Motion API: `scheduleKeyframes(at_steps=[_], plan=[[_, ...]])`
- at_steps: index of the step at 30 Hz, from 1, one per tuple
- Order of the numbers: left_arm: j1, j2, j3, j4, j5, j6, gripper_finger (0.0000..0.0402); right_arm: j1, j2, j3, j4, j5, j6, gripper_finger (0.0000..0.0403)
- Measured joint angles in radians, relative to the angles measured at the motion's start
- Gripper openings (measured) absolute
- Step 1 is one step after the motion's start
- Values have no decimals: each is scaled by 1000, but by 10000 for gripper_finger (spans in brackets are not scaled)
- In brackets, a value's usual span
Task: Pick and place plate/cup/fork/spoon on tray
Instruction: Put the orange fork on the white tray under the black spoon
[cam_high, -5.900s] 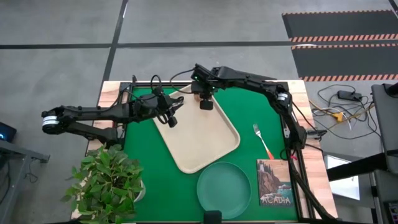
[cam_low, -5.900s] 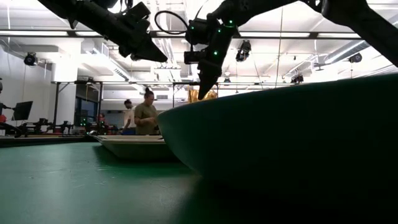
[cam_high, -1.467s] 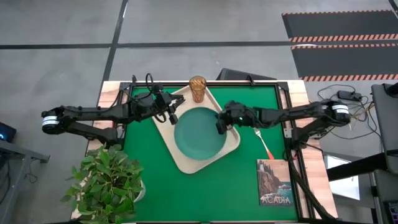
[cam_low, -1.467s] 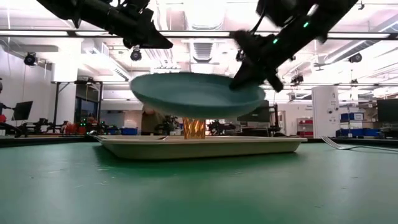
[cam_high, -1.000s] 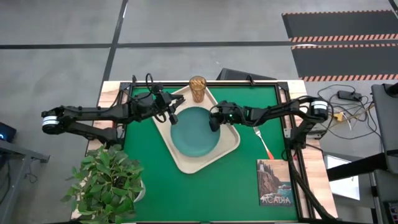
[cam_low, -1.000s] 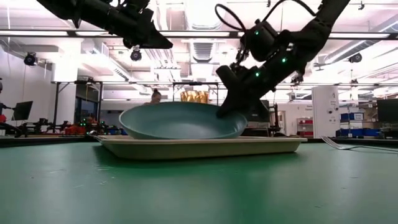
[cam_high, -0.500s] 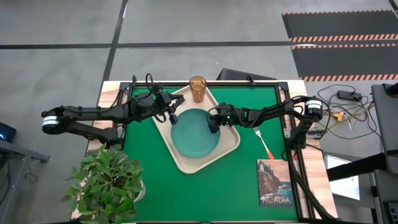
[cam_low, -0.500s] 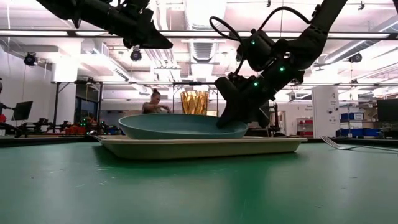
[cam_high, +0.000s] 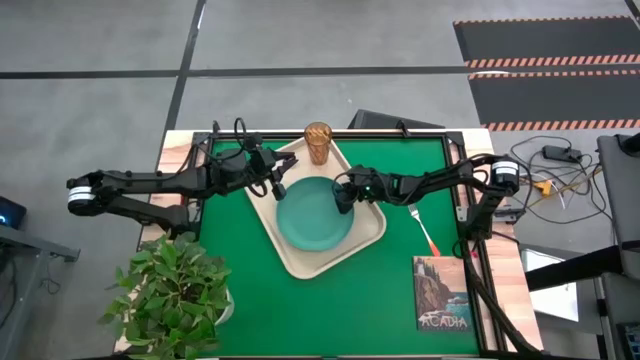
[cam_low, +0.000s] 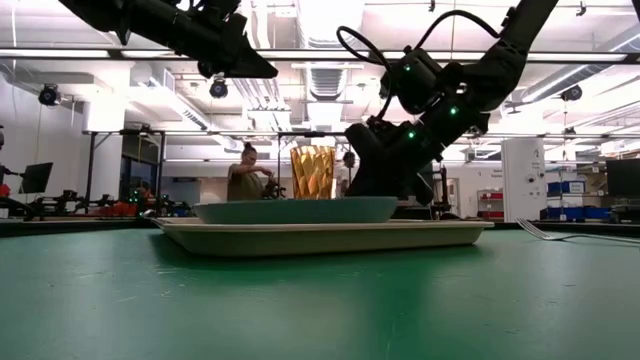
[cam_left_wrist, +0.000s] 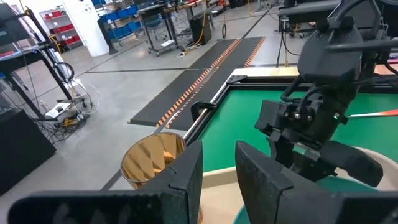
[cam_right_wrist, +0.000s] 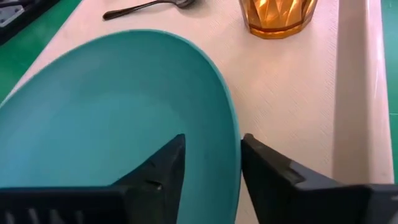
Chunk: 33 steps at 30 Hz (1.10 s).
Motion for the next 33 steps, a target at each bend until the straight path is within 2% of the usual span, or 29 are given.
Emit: scheduleKeyframes(at_steps=[8,12,15,20,23,25,29,31,33], plan=[[0,0,0,0,0,-9,77,0,-138,0,-150,-6,-80,168],[0,2,-3,0,0,-58,77,3,-268,0,-286,-8,-122,167],[-4,3,-13,-2,0,-64,77,19,-389,0,-409,-49,-120,162],[-9,2,-41,-1,3,-91,77,87,-558,0,-587,-171,-13,153],[-10,2,-53,-2,3,-115,77,140,-621,0,-758,-245,84,150],[-12,2,-56,-2,3,-117,77,178,-650,0,-907,-248,143,151],[-14,2,-56,-2,3,-140,77,242,-666,-17,-1250,-178,285,155],[-14,2,-56,-1,3,-140,77,268,-663,-44,-1352,-175,365,158],[-14,2,-56,-1,3,-140,77,286,-663,-72,-1382,-182,425,161]])
